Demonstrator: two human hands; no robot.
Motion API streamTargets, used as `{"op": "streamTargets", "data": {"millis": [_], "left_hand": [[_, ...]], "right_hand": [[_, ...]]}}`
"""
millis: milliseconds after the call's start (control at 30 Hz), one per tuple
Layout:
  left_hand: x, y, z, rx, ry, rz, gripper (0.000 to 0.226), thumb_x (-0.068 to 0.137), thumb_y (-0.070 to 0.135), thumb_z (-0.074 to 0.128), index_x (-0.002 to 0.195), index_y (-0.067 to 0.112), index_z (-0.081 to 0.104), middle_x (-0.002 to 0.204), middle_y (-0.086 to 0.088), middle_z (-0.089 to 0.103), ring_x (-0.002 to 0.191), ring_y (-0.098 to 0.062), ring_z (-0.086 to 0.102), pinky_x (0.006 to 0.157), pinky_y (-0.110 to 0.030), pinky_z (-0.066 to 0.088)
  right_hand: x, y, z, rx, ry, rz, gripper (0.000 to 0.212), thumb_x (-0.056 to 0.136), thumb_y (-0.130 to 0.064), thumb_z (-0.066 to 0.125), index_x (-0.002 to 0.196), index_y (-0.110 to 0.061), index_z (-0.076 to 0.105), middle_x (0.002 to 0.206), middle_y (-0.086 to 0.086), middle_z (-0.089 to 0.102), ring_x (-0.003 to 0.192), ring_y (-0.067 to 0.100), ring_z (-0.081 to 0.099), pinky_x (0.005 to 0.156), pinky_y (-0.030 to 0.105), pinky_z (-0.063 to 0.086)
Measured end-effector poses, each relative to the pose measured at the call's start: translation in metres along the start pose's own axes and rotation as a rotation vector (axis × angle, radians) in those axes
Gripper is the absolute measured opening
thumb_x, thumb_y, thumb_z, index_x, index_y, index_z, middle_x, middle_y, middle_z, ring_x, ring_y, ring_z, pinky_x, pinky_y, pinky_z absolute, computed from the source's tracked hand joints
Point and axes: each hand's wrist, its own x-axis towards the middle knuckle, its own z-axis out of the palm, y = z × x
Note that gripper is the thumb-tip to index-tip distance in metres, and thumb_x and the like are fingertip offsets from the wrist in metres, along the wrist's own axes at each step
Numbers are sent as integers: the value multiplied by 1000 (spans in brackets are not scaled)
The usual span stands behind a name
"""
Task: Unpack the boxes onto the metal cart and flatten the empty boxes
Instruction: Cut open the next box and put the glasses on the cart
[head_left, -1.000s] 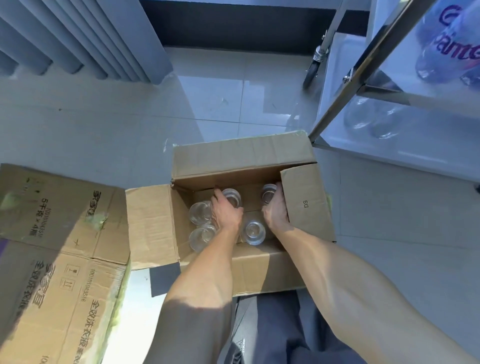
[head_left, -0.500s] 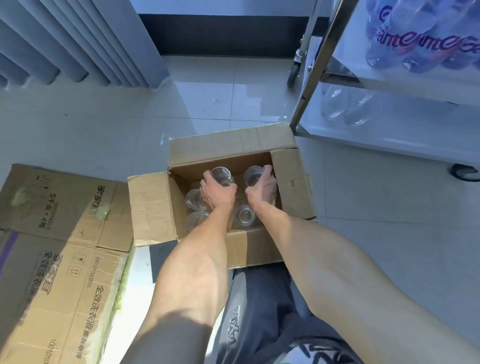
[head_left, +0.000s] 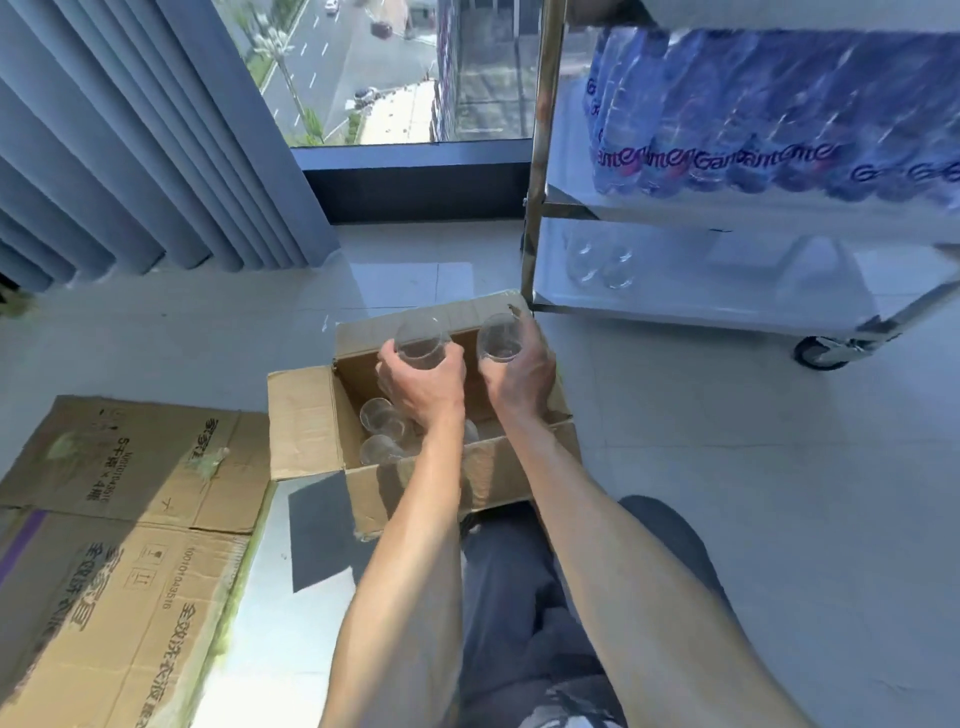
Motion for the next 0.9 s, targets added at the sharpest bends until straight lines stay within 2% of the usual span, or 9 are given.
{"op": "streamTargets", "data": {"millis": [167,267,367,467,533,633,733,833,900], "left_hand": [[-50,37,-24,-189,-100,201,80,66,44,76,137,19,48,114,0,53,104,-14,50,89,-30,44],[-82,49,-36,-356,-197,181,77,61,59,70,125,22,46,113,4,53,106,-11,53,92,-32,49],[-104,54,-43,-492,-272,132,70,66,52,74,124,19,52,116,-4,58,108,-21,60,91,-42,56],[-130,55,-50,-551,-309,113,75,67,57,72,128,18,55,110,-6,62,99,-20,61,86,-35,54],[-144,48,-53,-625,-370,26,72,70,57,71,125,13,57,103,-7,61,90,-19,62,76,-34,54],[-151,34,-56,-640,-532,-186,67,74,55,67,115,3,59,92,-11,58,74,-21,68,57,-35,47],[-155,31,-59,-664,-751,-497,65,84,48,68,125,2,48,111,-19,64,90,-32,72,82,-46,58],[-159,27,-64,-827,-902,-699,71,89,46,65,134,-4,44,120,-28,63,104,-40,68,101,-50,50],[-159,28,-64,-910,-939,-796,65,92,48,56,130,-4,48,117,-29,64,103,-41,66,100,-48,50]], "right_hand": [[-26,-23,-89,251,33,-61,83,65,-25,80,139,-14,46,111,0,65,100,15,58,86,24,47],[-32,-18,-140,343,12,-70,93,65,-26,87,144,-11,41,116,-1,62,105,7,55,90,19,46],[-36,-4,-180,417,2,-24,91,66,-30,86,144,-14,41,118,-3,63,111,8,57,91,19,47],[-40,12,-212,494,22,13,91,66,-34,85,143,-13,41,112,-5,65,111,9,59,89,16,44],[-43,23,-228,583,18,79,90,67,-35,85,141,-13,39,110,-2,66,106,7,62,82,13,46],[-43,37,-239,738,24,221,67,71,-38,77,126,-9,52,106,3,69,91,5,64,78,17,48],[-37,45,-240,904,-44,387,43,87,-46,58,110,-10,58,89,9,73,79,16,64,71,32,48],[-38,49,-243,1095,-227,535,55,98,-48,42,122,0,56,91,17,71,82,27,65,73,35,50],[-42,50,-245,1240,-378,575,60,97,-50,43,120,3,57,99,22,66,79,28,65,75,37,52]]}}
